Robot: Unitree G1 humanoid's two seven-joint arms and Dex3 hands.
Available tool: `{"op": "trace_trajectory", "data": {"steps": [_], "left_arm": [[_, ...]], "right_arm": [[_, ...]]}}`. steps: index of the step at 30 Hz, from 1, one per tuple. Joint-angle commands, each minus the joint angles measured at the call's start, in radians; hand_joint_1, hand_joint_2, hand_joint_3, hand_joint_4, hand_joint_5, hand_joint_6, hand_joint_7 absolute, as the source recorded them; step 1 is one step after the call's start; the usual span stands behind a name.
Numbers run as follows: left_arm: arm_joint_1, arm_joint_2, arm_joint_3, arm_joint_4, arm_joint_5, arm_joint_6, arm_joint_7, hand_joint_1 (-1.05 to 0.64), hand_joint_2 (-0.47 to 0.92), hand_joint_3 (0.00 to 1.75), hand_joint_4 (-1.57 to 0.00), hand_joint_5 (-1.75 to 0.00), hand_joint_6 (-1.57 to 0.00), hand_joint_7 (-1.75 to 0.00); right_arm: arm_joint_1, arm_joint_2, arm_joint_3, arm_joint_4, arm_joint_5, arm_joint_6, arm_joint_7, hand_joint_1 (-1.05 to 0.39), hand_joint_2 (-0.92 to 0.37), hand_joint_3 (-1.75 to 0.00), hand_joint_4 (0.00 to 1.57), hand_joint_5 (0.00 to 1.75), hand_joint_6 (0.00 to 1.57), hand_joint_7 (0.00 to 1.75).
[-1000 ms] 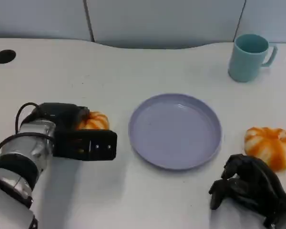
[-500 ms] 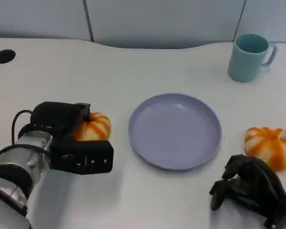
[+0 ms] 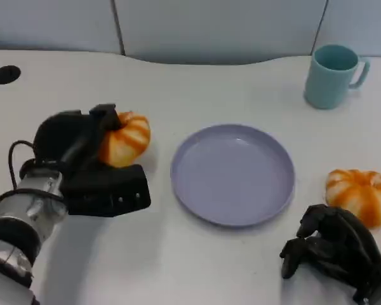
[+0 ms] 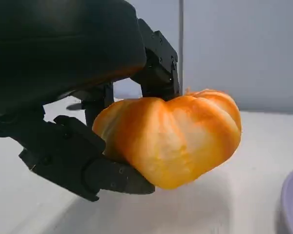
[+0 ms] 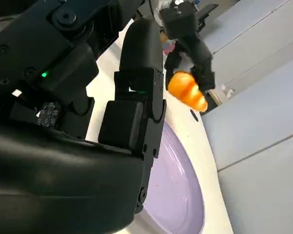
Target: Grasp the bread from the table and place it into the plate.
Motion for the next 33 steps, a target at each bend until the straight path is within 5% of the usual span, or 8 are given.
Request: {"op": "trace_trajectory", "data": {"steps": [1, 9, 23, 33], "left_arm": [[0.005, 0.015, 0.008, 0.002, -0.009, -0.005, 0.015, -0.14, 0.63, 0.86, -0.82, -1.75, -0.58, -1.75], [-0.01, 0.018, 0.002, -0.047, -0.001, -0.045, 0.026, -0.14, 0.62, 0.87, -0.82, -1.75, -0.58, -1.75], [-0.075, 0.004, -0.019, -0.218, 0.04, -0.179, 0.027, -0.19, 0.47, 1.23, -0.9, -1.75, -0.7, -1.75], [-0.08, -0.013, -0.026, -0.273, 0.04, -0.236, -0.027, -0.23, 0.49, 1.21, -0.91, -1.75, -0.69, -1.75]], "right_arm": [[0.009, -0.02, -0.004, -0.011, 0.005, 0.008, -0.005, -1.05, -0.47, 0.0, 1.57, 0.65, 1.57, 0.48], [0.006, -0.018, -0.006, -0.003, 0.007, 0.008, -0.001, -1.05, -0.47, 0.0, 1.57, 0.65, 1.57, 0.48], [-0.031, -0.003, 0.006, 0.066, -0.024, -0.049, -0.016, -1.05, -0.48, -0.01, 1.57, 0.65, 1.57, 0.47], [-0.032, -0.006, 0.01, 0.069, -0.018, -0.042, 0.012, -1.05, -0.48, 0.0, 1.57, 0.63, 1.57, 0.44]]}}
